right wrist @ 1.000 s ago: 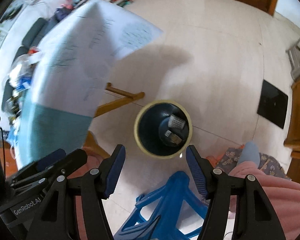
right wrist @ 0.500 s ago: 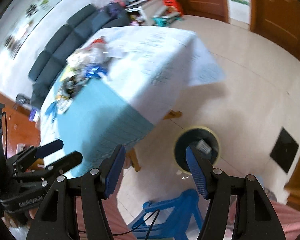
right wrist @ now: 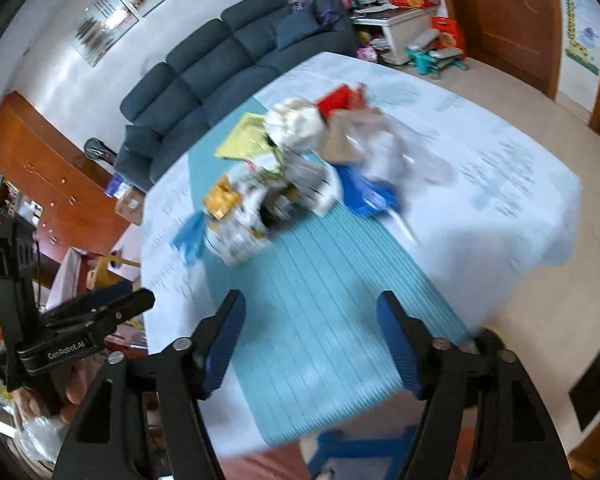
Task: Collect trash
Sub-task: 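Move both tools back toward the table, then grasp the blue face mask with the left gripper while the right gripper grasps crumpled wrappers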
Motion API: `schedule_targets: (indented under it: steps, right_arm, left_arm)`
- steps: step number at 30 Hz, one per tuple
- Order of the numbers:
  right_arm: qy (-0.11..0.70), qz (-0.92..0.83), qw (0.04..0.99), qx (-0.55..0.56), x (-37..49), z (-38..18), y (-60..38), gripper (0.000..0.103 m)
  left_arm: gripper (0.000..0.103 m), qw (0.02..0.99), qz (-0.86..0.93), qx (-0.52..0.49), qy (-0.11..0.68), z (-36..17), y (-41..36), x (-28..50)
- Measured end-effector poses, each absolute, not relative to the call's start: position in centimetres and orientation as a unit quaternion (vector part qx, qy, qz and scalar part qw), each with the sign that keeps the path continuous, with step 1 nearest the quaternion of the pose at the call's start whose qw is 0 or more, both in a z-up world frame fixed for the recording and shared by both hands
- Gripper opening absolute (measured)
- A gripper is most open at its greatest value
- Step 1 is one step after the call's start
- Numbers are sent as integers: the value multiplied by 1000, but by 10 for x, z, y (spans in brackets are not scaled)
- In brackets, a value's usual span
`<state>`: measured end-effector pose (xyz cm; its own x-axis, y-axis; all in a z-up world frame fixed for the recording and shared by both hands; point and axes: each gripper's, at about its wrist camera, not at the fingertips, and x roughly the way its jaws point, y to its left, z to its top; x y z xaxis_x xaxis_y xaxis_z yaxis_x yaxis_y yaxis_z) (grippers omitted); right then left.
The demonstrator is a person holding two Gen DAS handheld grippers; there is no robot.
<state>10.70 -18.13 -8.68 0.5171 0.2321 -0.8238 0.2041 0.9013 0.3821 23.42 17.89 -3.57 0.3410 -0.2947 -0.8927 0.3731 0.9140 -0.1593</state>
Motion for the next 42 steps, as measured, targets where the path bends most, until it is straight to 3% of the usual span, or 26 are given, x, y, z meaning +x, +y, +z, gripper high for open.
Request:
schedule_targets:
  steps: [9, 22, 26, 29, 31, 32, 33, 36, 42]
  right_arm:
    - [502, 29, 830, 242, 220, -118, -137, 70]
    - [529, 0, 805, 269, 284, -188, -130, 70]
    - [546, 12, 801, 246, 288, -196, -123, 47]
    - [540, 18, 806, 242, 284, -198, -122, 43]
    - [535, 22, 809, 242, 281, -196, -123, 40]
    - [532, 26, 810, 245, 278, -195, -124, 39]
    - [526, 30, 813, 248, 274, -191, -125, 39]
    - [513, 41, 821, 246, 260, -177, -128, 38]
    - [481, 69, 840, 242, 225, -140, -133, 37]
  left_arm:
    - [68, 807, -147, -43, 571, -81, 241, 337]
    - [68, 777, -121, -58, 615, -156, 244, 409]
    - [68, 768, -111, -54, 628, -174, 240, 414]
    - [67, 774, -106, -43, 623, -178, 235, 413]
    - [59, 777, -101, -37, 620, -179, 232, 411]
    - [46, 780, -91, -30, 619, -179, 232, 410]
    - [26, 782, -84, -22, 617, -179, 231, 409]
    - [10, 776, -83, -41, 624, -179, 235, 406]
    - [8, 791, -64, -41, 607, -155, 246, 391]
